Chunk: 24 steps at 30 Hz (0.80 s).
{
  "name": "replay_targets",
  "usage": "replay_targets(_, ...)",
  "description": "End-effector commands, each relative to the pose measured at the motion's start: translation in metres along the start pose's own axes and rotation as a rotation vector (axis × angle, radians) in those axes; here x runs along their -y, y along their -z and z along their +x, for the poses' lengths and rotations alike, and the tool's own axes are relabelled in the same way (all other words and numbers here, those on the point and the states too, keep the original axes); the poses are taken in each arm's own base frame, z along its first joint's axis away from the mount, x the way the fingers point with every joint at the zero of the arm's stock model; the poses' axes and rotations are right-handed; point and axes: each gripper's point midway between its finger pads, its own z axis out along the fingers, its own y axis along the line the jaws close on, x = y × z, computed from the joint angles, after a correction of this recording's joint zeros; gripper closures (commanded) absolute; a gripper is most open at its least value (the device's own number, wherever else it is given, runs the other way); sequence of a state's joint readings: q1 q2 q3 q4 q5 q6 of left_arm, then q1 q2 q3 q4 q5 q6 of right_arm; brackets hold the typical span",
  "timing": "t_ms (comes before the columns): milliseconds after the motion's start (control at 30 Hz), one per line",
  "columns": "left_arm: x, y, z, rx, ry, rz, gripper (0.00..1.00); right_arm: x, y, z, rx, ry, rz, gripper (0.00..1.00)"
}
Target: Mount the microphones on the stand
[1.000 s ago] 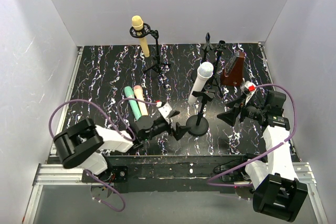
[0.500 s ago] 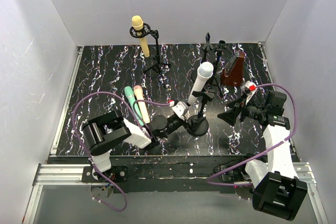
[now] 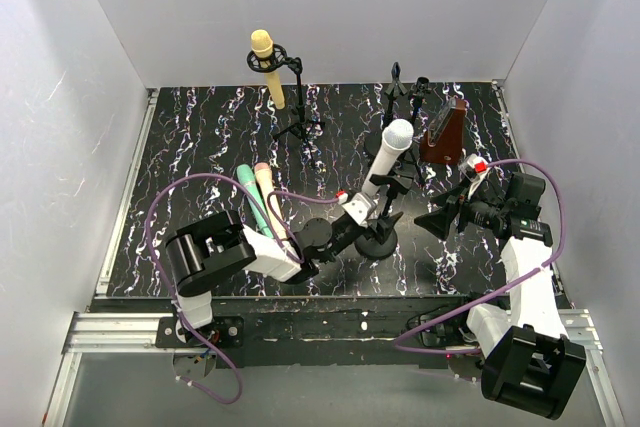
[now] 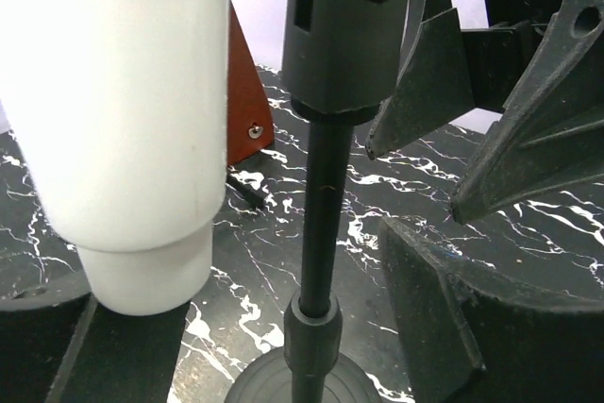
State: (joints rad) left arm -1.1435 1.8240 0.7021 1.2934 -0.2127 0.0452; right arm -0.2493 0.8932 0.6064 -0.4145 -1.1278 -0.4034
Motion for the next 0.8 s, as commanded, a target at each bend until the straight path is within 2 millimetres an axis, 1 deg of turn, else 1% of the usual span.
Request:
replay_targets(0,-0.002,-0.011,-0.011,0.014,-0.061,-0.030,0.33,0.004,0.001,-0.009,0.017,0.045,0.003,0.06)
replay_targets(33,-0.003,-0.012,-0.011,0.011,-0.061,-0.033,0.44,0.004,0.001,-0.009,0.016,0.045,0.003,0.06)
replay_targets(67,-0.004,-0.012,-0.011,0.012,-0.061,-0.041,0.60,0.004,0.001,-0.009,0.015,0.048,0.006,0.06)
replay_targets(100,-0.005,-0.012,-0.011,0.011,-0.062,-0.048,0.70,0.004,0.001,-0.009,0.015,0.050,0.007,0.06)
replay_targets(233,-0.005,-0.010,-0.015,0.006,-0.059,-0.050,1.00,0.005,0.001,-0.008,0.013,0.049,0.007,0.06)
replay_targets(367,-0.009,-0.002,-0.033,0.053,-0.029,-0.067,1.00,0.005,0.001,-0.008,0.011,0.049,0.011,0.06)
replay_targets(433,-0.016,0.002,-0.045,0.066,-0.025,-0.079,1.00,0.005,0.001,-0.007,0.010,0.052,0.012,0.06)
replay_targets(500,-0.029,0.007,-0.058,0.071,-0.003,-0.087,1.00,0.005,0.001,-0.007,0.010,0.053,0.012,0.06)
replay_targets(600,-0.061,0.017,-0.085,0.085,0.022,-0.108,1.00,0.006,0.001,-0.008,0.009,0.055,0.013,0.06)
replay_targets(667,-0.086,0.026,-0.100,0.067,0.037,-0.127,1.00,0.006,0.001,-0.008,0.010,0.057,0.012,0.06)
replay_targets(767,-0.130,0.041,-0.130,0.074,0.006,-0.183,1.00,0.006,0.002,-0.008,0.009,0.056,0.013,0.06)
